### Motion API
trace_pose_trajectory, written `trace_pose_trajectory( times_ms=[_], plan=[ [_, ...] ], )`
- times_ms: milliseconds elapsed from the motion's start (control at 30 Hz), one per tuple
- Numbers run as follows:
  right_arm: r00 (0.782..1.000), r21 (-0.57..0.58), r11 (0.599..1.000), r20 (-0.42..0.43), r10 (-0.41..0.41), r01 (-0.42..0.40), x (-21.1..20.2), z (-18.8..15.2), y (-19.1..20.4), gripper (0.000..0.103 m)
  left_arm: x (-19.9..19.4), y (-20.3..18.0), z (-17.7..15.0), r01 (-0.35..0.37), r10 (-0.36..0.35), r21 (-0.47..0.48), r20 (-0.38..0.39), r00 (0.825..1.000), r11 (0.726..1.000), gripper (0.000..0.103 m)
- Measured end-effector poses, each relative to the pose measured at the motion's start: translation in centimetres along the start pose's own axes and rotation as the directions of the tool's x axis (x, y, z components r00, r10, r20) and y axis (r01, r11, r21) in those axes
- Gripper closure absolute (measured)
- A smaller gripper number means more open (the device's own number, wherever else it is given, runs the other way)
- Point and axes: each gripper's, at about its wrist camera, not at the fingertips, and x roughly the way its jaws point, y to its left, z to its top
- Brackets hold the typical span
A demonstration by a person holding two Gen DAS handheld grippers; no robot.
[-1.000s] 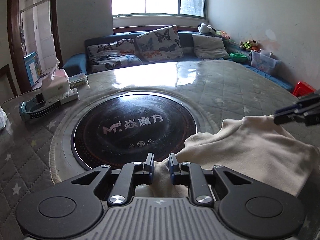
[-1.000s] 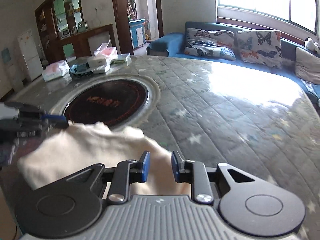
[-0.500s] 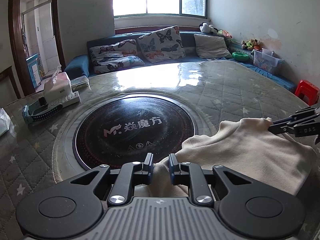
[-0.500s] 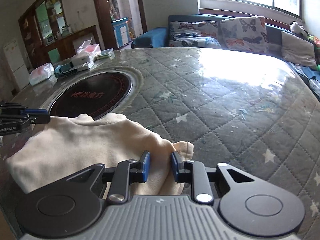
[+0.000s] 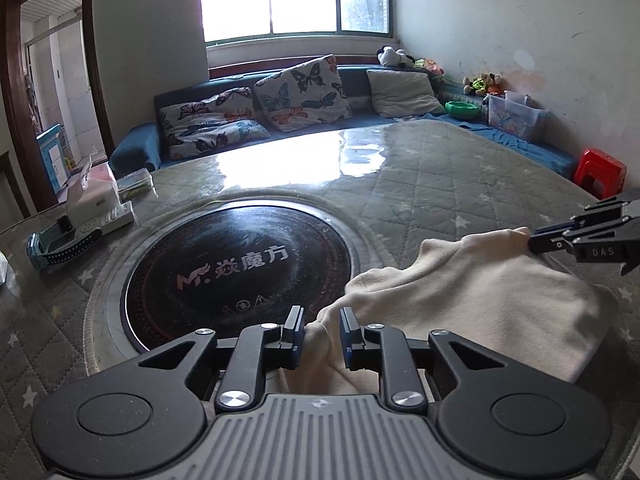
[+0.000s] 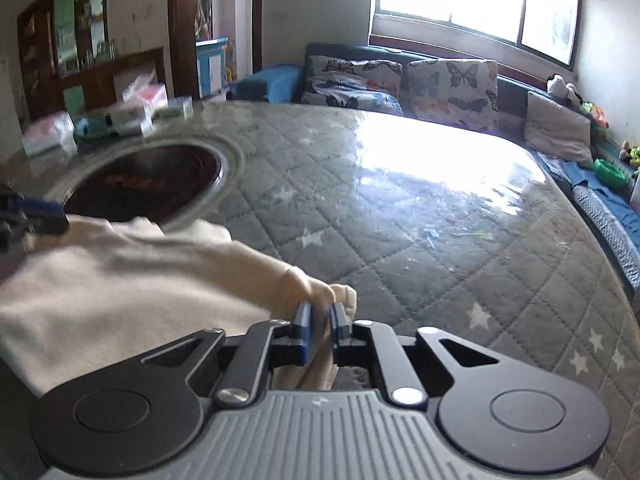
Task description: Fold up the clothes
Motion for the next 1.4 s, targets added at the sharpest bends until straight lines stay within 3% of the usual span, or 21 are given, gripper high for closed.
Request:
trace_pose_trajectory(
  times_ms=[133,333,467,700,867,1067,1200,1400],
  plan=[
    [0.998,-0.043,0.998,0.043,0.041,-0.039,-2.7,-0.1,0.8,0.092,-1.1,-1.3,-0.3,0.04,-0.04,0.001,0.017,0.999,0.999,0.071],
    [0.991,-0.137,0.985,0.063,0.116,-0.107,-4.7,-1.9,3.3,0.092,-2.1,-3.7,-1.2,0.109,-0.109,0.007,0.031,0.994,0.994,0.07],
    [0.997,-0.149,0.987,0.027,0.066,-0.061,-4.0,-3.6,3.5,0.092,-2.5,-4.4,-2.1,0.134,-0.134,0.007,0.025,0.991,0.991,0.07],
    [0.998,-0.099,0.994,0.038,0.046,-0.042,-4.4,-4.4,2.6,0.09,-2.0,-3.8,-3.6,0.125,-0.125,-0.037,-0.013,0.992,0.992,0.07],
    [0.992,-0.159,0.984,0.08,0.097,-0.083,-5.3,-3.9,4.0,0.09,-1.9,-3.8,-3.8,0.124,-0.124,-0.043,-0.015,0.992,0.991,0.069],
    [0.99,-0.167,0.977,0.021,0.139,-0.134,-4.4,-3.7,4.4,0.09,-2.0,-3.3,-3.2,0.112,-0.112,-0.045,-0.007,0.994,0.993,0.068],
    [0.989,-0.158,0.977,0.022,0.148,-0.142,-3.7,-1.7,4.0,0.09,-1.5,-1.9,-2.1,0.067,-0.066,-0.063,0.009,0.998,0.996,0.069],
    [0.988,-0.15,0.977,0.021,0.155,-0.15,-0.9,1.6,3.5,0.09,0.2,0.6,-1.5,0.016,-0.02,-0.129,-0.03,0.999,0.992,0.07]
  ],
)
